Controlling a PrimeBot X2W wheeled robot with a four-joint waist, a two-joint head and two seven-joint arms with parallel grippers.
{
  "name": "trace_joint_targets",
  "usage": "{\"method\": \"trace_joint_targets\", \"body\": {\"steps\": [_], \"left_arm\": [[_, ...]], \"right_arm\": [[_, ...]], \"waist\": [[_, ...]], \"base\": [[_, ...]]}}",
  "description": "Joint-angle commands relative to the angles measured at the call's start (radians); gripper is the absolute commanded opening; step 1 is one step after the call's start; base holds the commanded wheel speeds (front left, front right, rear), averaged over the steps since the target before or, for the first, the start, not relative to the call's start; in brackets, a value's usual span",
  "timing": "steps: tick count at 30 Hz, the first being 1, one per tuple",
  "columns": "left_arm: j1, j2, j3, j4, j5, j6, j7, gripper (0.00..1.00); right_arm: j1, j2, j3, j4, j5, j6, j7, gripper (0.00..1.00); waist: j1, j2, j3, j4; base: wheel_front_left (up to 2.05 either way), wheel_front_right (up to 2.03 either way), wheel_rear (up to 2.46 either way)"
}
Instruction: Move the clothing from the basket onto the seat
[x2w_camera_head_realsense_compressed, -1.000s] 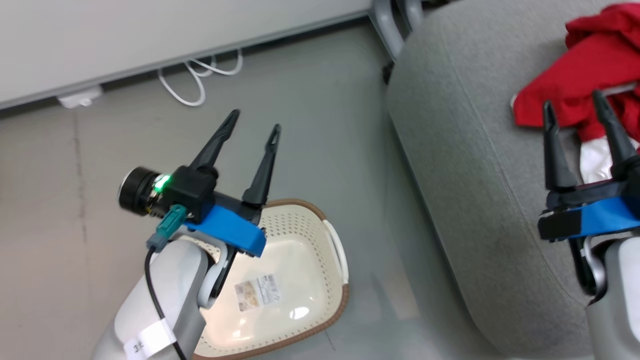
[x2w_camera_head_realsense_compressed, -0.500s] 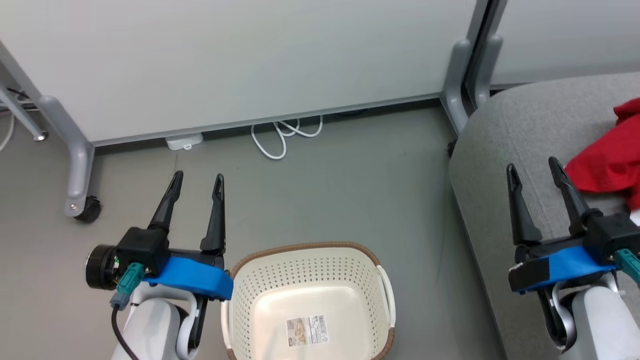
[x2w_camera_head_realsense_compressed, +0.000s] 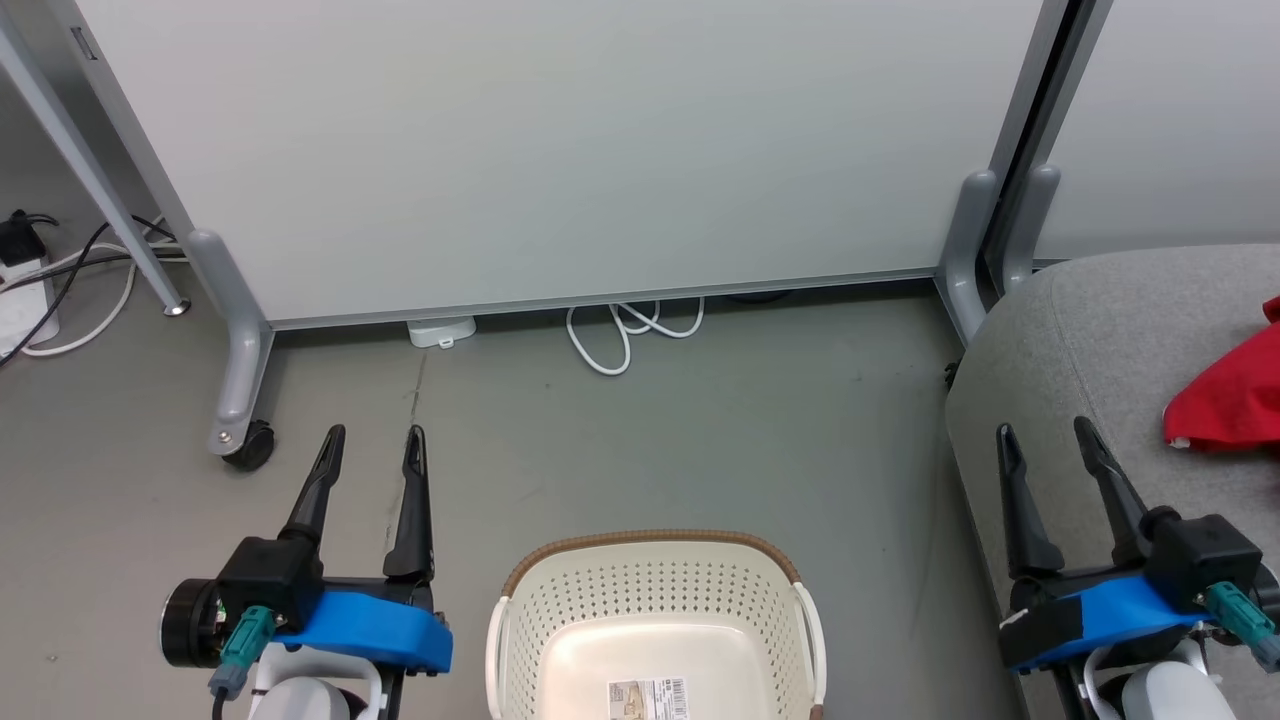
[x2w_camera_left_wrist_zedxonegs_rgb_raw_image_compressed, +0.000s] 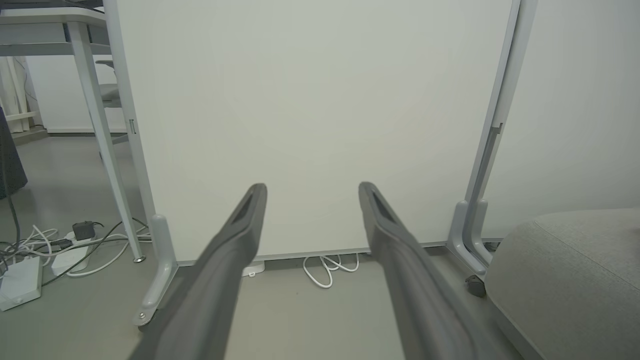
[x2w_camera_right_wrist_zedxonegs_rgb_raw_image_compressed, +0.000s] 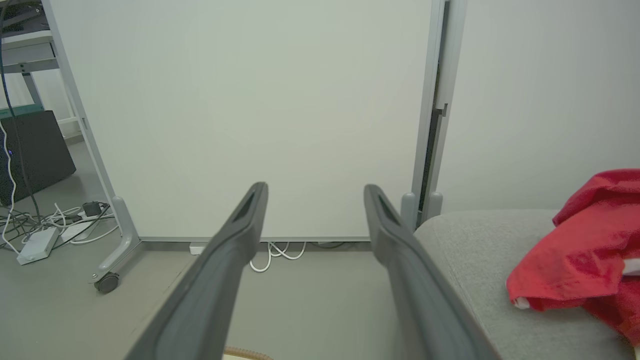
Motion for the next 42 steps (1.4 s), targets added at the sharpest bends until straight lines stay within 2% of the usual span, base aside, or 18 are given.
{"method": "trace_joint_targets", "body": {"steps": [1, 32, 33, 37, 42], "left_arm": [[0.014, -0.001, 0.005, -0.005, 0.006, -0.006, -0.003, 1.00], [0.036, -0.010, 0.016, 0.025, 0.007, -0.021, -0.003, 1.00], [0.038, -0.008, 0.013, 0.025, 0.007, -0.016, 0.000, 0.00], [0.065, -0.008, 0.009, 0.055, 0.004, -0.016, 0.005, 0.00], [0.060, -0.009, 0.023, 0.050, -0.099, -0.016, 0.032, 0.00]], "right_arm": [[0.021, 0.007, 0.000, 0.002, 0.003, 0.000, -0.004, 1.00], [0.076, 0.030, 0.006, 0.011, 0.032, 0.000, -0.004, 1.00], [0.060, 0.028, 0.007, 0.011, 0.026, 0.000, 0.000, 0.00], [0.066, 0.030, 0.007, 0.046, 0.028, 0.000, 0.006, 0.00], [0.054, 0.030, -0.007, 0.052, 0.130, 0.000, 0.040, 0.00]], "waist": [[0.0002, 0.0000, -0.004, 0.004], [0.0002, 0.0000, -0.027, 0.028], [0.0002, 0.0000, -0.027, 0.028], [0.0002, 0.0000, -0.027, 0.028], [0.0002, 0.0000, -0.026, 0.024]], "base": [[0.00, 0.00, 0.00], [0.00, 0.00, 0.00], [0.00, 0.00, 0.00], [0.00, 0.00, 0.00], [0.00, 0.00, 0.00]]}}
